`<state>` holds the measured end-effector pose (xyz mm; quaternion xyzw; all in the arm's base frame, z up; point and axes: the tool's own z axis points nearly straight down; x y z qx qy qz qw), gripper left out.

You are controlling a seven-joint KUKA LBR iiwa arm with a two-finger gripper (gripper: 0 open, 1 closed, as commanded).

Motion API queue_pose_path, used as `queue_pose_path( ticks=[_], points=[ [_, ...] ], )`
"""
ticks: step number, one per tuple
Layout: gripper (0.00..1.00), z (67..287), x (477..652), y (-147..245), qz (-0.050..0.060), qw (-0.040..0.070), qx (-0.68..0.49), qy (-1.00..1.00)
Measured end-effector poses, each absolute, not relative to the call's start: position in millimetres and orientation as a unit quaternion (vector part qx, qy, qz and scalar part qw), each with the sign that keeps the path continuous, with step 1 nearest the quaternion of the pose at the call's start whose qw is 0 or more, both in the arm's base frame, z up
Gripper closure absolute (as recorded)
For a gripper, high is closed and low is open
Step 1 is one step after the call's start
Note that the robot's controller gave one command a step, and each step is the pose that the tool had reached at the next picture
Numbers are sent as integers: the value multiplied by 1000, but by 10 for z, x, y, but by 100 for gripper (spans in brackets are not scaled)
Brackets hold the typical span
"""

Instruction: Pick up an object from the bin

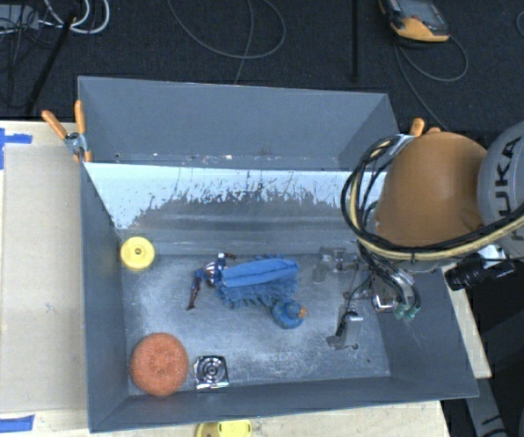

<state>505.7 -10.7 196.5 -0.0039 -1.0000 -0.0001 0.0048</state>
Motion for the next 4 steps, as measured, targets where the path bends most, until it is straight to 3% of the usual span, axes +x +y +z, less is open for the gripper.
queue_pose_path(
  ticks=[1,3,4],
  points=[
    [0,2008,5074,-107,0,1,-4,-1000],
    [0,1445,5429,397,-1,0,139,-990],
    [0,1272,5618,405,-1,-1,145,-989]
  ],
)
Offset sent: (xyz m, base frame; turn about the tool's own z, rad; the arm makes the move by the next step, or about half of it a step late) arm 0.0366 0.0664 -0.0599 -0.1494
